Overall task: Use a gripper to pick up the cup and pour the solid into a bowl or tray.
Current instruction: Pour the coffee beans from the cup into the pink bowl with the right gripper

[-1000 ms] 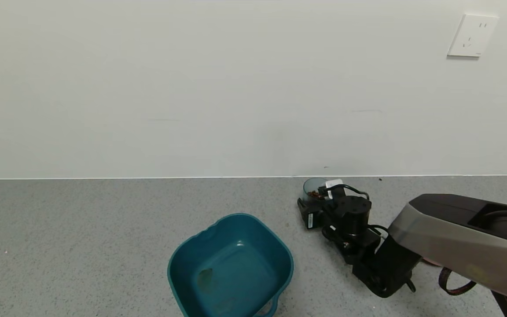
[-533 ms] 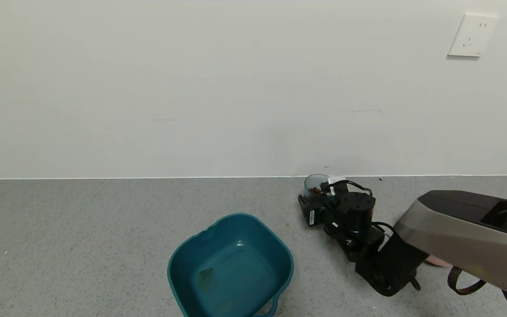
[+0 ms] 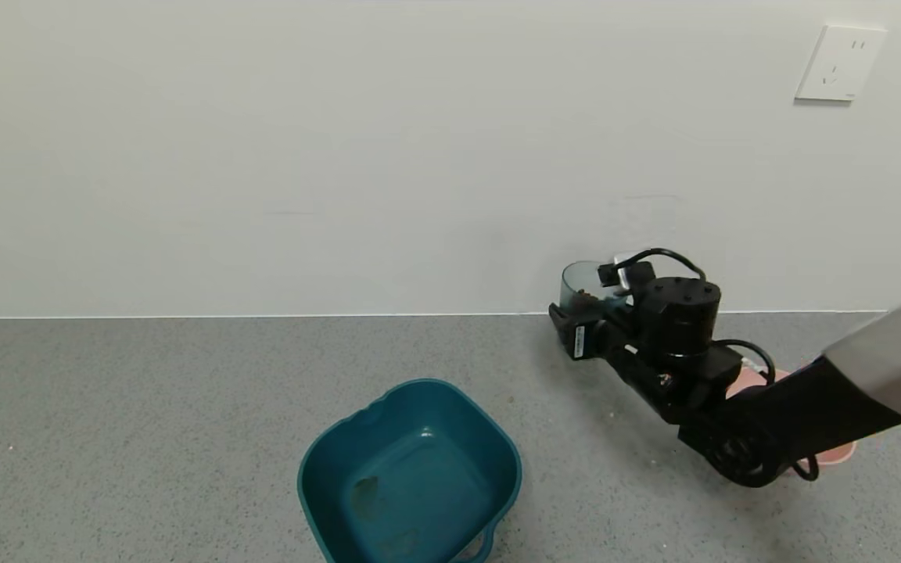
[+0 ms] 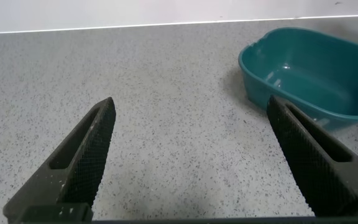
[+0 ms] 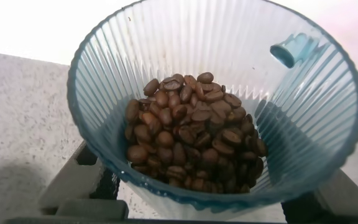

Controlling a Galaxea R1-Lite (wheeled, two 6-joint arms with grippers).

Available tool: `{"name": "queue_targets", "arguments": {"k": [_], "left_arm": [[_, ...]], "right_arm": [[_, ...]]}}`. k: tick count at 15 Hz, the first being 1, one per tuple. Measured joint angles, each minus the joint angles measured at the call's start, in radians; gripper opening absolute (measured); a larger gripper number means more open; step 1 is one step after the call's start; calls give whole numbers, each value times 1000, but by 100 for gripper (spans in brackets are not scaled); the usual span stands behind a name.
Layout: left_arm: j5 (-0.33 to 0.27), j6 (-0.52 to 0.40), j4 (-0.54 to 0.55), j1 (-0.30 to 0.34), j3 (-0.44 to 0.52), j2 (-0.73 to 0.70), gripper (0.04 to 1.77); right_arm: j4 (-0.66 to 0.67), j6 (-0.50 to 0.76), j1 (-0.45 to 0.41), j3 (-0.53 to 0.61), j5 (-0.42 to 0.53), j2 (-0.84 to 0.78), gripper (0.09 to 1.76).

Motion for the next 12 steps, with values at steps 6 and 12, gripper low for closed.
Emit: {"name": "queue_targets", "arguments": {"k": [6, 12], "left_arm": [[0, 0, 0, 0, 0, 0, 175], [0, 0, 0, 0, 0, 0, 175]], "right_arm": [[255, -69, -96, -12, 66, -276, 139], [545, -100, -286, 1, 236, -501, 139]]}}
